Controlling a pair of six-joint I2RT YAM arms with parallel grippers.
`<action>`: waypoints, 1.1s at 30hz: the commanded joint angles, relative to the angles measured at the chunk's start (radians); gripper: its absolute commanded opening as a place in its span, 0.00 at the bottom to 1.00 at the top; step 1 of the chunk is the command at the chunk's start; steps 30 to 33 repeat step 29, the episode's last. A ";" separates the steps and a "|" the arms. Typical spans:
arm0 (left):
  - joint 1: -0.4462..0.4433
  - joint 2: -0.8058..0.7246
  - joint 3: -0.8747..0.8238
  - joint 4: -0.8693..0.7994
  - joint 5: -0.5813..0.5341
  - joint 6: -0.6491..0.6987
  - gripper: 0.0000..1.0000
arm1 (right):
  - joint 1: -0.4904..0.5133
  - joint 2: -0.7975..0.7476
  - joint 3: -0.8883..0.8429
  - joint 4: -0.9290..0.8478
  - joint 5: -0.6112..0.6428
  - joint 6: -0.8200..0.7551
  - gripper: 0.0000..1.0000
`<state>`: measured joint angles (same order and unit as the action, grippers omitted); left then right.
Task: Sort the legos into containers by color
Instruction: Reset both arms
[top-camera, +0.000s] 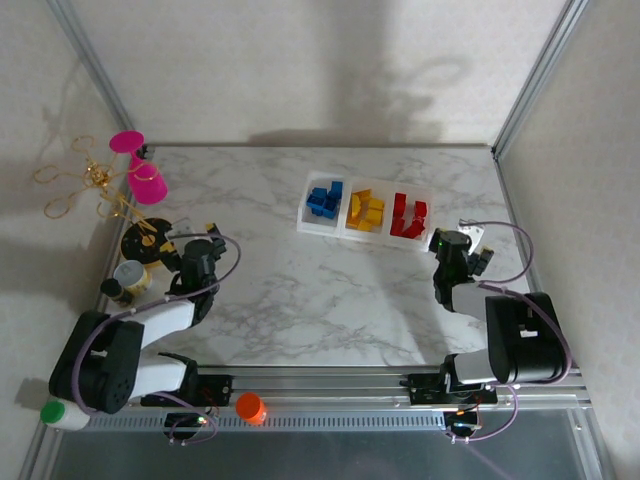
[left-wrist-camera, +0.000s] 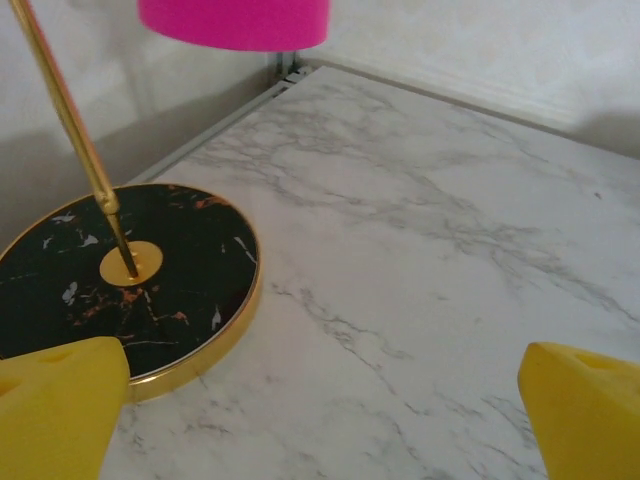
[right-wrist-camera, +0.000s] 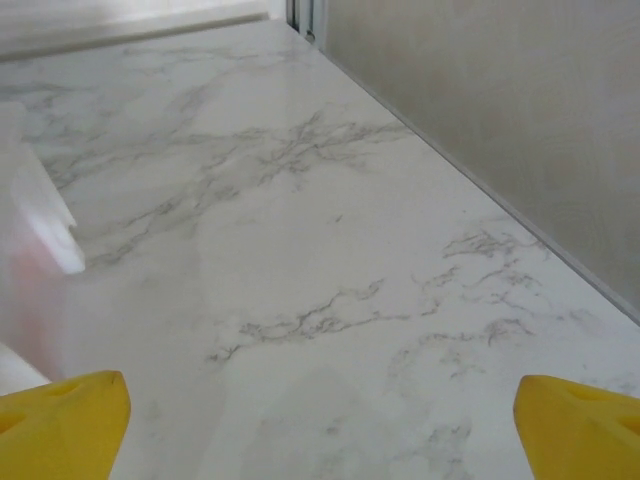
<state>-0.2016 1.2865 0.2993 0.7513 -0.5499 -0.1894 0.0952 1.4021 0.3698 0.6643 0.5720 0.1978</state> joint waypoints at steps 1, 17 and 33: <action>0.050 0.065 -0.069 0.369 0.085 0.081 1.00 | -0.068 0.039 -0.044 0.356 -0.163 -0.044 0.98; 0.119 0.252 -0.088 0.566 0.291 0.099 1.00 | -0.067 0.142 -0.165 0.651 -0.375 -0.144 0.99; 0.119 0.252 -0.087 0.566 0.291 0.099 0.99 | -0.062 0.141 -0.162 0.642 -0.378 -0.149 0.99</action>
